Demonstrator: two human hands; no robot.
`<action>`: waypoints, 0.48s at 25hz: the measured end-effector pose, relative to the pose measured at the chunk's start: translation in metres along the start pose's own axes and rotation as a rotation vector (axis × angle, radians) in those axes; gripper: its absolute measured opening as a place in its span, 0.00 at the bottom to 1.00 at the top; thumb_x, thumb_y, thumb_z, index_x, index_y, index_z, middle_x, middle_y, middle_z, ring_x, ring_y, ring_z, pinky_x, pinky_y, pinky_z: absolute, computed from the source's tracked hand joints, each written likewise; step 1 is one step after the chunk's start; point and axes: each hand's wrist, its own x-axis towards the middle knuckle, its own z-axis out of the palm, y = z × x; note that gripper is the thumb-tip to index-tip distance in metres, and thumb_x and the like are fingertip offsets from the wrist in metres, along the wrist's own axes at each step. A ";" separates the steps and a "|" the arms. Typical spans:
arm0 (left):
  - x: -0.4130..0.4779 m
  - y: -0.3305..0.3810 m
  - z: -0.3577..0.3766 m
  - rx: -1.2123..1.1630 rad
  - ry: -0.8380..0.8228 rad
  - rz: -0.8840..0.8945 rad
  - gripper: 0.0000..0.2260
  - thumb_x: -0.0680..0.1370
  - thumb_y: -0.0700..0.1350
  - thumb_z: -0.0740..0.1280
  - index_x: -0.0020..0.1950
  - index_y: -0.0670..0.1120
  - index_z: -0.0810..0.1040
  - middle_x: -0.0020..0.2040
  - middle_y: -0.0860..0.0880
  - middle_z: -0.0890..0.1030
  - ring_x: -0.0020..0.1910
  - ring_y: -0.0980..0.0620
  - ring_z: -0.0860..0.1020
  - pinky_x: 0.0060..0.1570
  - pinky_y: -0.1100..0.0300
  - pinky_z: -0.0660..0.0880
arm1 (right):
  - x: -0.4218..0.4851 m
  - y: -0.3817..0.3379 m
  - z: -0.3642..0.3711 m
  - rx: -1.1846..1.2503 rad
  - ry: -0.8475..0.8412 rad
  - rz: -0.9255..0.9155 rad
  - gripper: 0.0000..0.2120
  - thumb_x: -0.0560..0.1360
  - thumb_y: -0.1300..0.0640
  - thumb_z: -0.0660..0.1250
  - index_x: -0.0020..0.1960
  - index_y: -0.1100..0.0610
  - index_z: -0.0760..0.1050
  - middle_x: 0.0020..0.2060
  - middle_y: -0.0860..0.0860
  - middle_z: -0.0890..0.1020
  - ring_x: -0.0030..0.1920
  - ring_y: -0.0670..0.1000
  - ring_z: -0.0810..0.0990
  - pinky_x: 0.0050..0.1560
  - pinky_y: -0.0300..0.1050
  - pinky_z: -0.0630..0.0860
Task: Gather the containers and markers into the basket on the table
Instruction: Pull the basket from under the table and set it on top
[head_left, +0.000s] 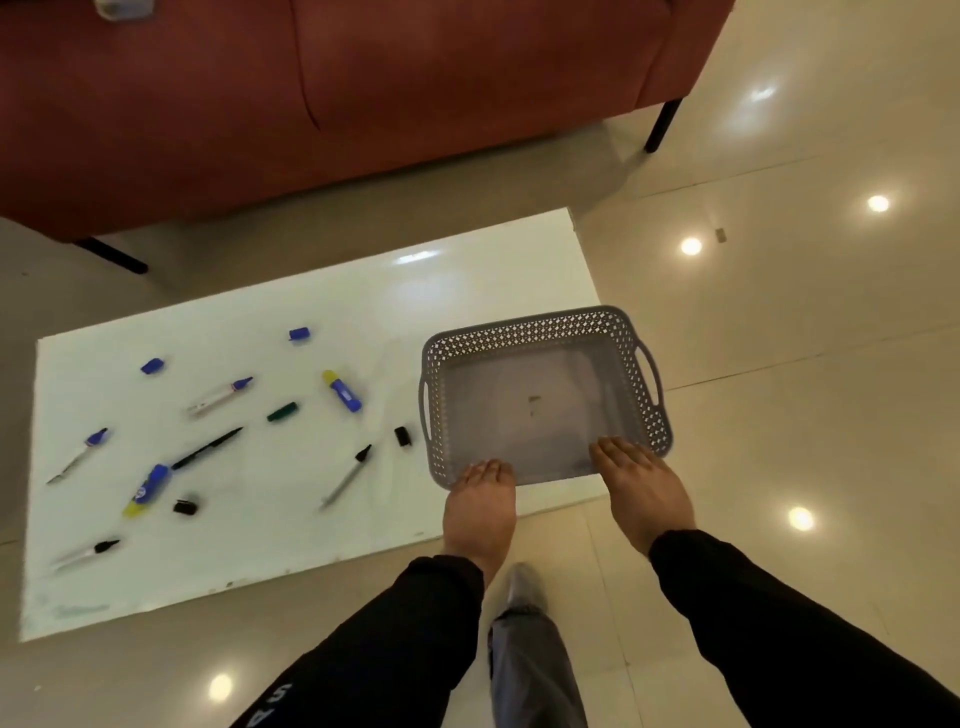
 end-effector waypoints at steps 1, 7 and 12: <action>0.007 0.001 0.010 0.001 -0.010 -0.013 0.21 0.80 0.38 0.54 0.74 0.40 0.68 0.72 0.42 0.73 0.71 0.44 0.71 0.76 0.52 0.59 | 0.007 0.006 0.009 0.000 -0.015 -0.006 0.29 0.78 0.66 0.53 0.79 0.56 0.60 0.77 0.52 0.65 0.78 0.51 0.61 0.77 0.45 0.51; 0.028 -0.003 0.050 0.003 -0.095 -0.031 0.22 0.81 0.37 0.56 0.76 0.41 0.65 0.74 0.43 0.71 0.74 0.46 0.68 0.76 0.54 0.56 | 0.028 0.019 0.050 0.005 -0.070 0.020 0.28 0.80 0.66 0.52 0.80 0.56 0.58 0.79 0.52 0.62 0.79 0.52 0.56 0.78 0.46 0.44; -0.012 -0.022 0.023 0.016 -0.161 0.059 0.28 0.85 0.51 0.55 0.81 0.41 0.51 0.81 0.42 0.56 0.80 0.45 0.53 0.78 0.52 0.44 | 0.000 -0.008 0.030 -0.030 -0.151 0.098 0.31 0.79 0.62 0.50 0.81 0.57 0.49 0.81 0.53 0.53 0.81 0.52 0.48 0.78 0.47 0.42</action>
